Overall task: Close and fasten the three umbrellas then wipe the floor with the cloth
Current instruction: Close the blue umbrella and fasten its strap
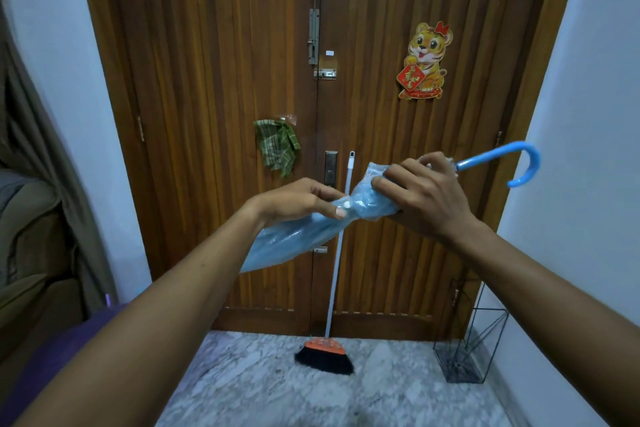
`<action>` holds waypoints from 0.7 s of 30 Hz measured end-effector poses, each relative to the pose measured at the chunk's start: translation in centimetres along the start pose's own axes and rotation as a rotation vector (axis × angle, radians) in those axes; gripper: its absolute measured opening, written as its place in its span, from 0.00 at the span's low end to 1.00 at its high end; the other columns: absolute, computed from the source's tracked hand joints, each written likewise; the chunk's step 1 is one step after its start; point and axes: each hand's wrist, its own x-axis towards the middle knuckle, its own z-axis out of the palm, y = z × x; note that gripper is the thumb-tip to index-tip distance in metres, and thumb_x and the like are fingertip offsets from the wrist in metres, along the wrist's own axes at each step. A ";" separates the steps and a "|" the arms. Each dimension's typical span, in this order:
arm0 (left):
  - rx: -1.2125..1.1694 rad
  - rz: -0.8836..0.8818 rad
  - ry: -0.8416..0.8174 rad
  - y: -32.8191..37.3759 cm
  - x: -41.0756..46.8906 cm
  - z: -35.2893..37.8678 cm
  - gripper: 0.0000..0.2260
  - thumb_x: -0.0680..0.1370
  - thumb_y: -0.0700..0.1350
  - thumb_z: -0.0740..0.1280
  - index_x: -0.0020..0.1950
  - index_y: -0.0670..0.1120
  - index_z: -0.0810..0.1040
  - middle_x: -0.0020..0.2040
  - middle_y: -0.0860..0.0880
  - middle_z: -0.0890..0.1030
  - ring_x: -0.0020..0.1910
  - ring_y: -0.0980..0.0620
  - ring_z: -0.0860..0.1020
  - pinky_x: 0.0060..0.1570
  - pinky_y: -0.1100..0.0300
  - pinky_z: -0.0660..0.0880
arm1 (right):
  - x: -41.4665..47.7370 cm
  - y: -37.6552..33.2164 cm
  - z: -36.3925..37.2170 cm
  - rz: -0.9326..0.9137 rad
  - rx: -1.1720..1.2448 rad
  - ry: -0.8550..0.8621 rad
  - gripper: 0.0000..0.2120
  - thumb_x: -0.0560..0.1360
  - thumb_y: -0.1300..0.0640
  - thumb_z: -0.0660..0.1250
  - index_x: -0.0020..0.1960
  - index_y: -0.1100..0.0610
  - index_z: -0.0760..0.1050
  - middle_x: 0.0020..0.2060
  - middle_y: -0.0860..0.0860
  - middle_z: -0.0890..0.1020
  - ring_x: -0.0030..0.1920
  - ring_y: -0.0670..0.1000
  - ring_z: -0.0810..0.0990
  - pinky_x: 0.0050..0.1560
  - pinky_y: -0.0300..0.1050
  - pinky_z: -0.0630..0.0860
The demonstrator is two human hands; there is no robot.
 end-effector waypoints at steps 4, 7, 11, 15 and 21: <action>-0.065 0.086 0.056 -2.2 1.9 2.5 0.18 0.76 0.42 0.74 0.65 0.47 0.81 0.58 0.50 0.85 0.58 0.51 0.82 0.59 0.57 0.76 | -0.4 0.3 0.9 0.072 -0.006 -0.130 0.22 0.73 0.43 0.66 0.64 0.49 0.72 0.62 0.54 0.80 0.66 0.60 0.76 0.68 0.60 0.62; -0.206 0.187 0.155 -4.2 4.5 5.4 0.15 0.75 0.37 0.75 0.62 0.41 0.82 0.56 0.48 0.86 0.54 0.53 0.84 0.54 0.61 0.78 | -1.3 -0.8 1.2 0.341 0.046 -0.299 0.34 0.67 0.43 0.73 0.71 0.42 0.68 0.77 0.55 0.65 0.77 0.62 0.58 0.73 0.63 0.54; -0.360 0.235 0.234 -6.0 9.0 8.7 0.12 0.72 0.35 0.76 0.55 0.44 0.85 0.50 0.51 0.87 0.51 0.54 0.85 0.52 0.60 0.79 | -3.7 -1.8 2.1 0.968 0.516 -0.099 0.40 0.65 0.51 0.73 0.75 0.43 0.64 0.77 0.51 0.59 0.77 0.56 0.59 0.71 0.59 0.59; -0.433 0.232 0.179 -6.1 14.5 11.2 0.12 0.72 0.34 0.77 0.55 0.41 0.85 0.51 0.47 0.87 0.50 0.53 0.85 0.51 0.60 0.80 | -5.5 0.1 4.4 1.478 1.279 -0.060 0.30 0.75 0.54 0.74 0.74 0.52 0.67 0.63 0.49 0.79 0.57 0.43 0.81 0.47 0.34 0.79; -0.375 0.173 0.117 -8.0 26.6 14.5 0.13 0.71 0.38 0.78 0.54 0.39 0.85 0.51 0.44 0.87 0.52 0.46 0.86 0.57 0.50 0.81 | -11.9 7.4 11.9 1.526 1.334 -0.204 0.28 0.71 0.54 0.78 0.68 0.52 0.73 0.57 0.49 0.83 0.51 0.47 0.86 0.48 0.48 0.85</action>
